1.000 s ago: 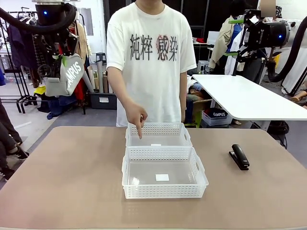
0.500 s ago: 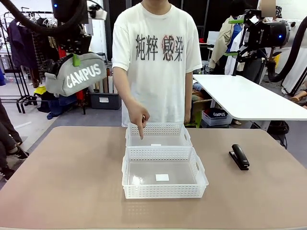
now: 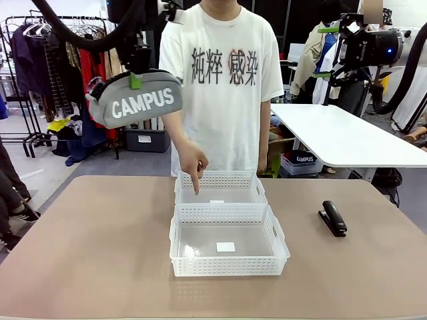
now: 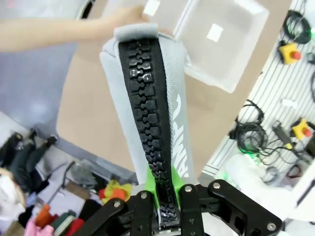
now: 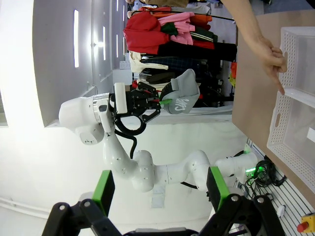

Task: Distribute items into two baskets.
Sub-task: Move the picked Pencil pouch towards the Organizing basket indicated by the person, stopping as directed.

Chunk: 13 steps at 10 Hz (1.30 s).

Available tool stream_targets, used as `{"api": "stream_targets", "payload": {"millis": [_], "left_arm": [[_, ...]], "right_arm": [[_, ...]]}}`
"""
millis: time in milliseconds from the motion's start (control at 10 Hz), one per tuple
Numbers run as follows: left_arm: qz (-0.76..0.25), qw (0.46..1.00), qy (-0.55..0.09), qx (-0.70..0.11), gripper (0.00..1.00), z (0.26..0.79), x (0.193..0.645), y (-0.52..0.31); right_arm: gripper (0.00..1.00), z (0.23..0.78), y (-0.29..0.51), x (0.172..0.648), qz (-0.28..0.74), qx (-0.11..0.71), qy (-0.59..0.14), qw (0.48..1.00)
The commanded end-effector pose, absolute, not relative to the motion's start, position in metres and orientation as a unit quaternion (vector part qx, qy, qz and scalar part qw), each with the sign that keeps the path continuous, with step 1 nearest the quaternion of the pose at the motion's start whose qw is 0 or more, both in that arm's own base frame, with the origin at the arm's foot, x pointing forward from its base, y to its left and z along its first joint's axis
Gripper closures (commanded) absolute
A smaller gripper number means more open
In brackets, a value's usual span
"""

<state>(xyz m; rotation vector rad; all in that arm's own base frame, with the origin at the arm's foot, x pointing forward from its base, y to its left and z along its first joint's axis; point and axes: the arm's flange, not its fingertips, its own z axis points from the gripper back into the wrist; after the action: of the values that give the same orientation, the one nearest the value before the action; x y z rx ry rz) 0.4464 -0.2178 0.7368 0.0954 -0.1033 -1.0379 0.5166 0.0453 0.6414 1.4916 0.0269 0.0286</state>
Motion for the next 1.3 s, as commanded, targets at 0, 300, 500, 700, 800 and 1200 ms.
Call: {"api": "stream_targets", "payload": {"millis": [0, 300, 500, 700, 800, 1200], "left_arm": [[-0.552, 0.828, -0.076, 0.058, 1.00, 0.736, 0.441, -0.229], [-0.594, 0.798, -0.078, 0.064, 1.00, 0.727, 0.442, -0.252], [-0.622, 0.776, -0.082, 0.065, 1.00, 0.714, 0.451, -0.275], [-0.635, 0.765, -0.072, 0.074, 1.00, 0.692, 0.464, -0.296], [-0.635, 0.766, -0.062, 0.075, 1.00, 0.677, 0.471, -0.307], [-0.669, 0.740, -0.038, 0.062, 1.00, 0.648, 0.468, -0.332]], "right_arm": [[0.00, 0.643, 0.045, 0.515, 0.014, 0.679, 0.011, 0.734], [0.00, 0.643, 0.045, 0.515, 0.014, 0.679, 0.011, 0.734], [0.00, 0.643, 0.045, 0.515, 0.014, 0.679, 0.011, 0.734], [0.00, 0.643, 0.045, 0.515, 0.014, 0.679, 0.011, 0.734], [0.00, 0.643, 0.045, 0.515, 0.014, 0.679, 0.011, 0.734], [0.00, 0.643, 0.045, 0.515, 0.014, 0.679, 0.011, 0.734]]}}
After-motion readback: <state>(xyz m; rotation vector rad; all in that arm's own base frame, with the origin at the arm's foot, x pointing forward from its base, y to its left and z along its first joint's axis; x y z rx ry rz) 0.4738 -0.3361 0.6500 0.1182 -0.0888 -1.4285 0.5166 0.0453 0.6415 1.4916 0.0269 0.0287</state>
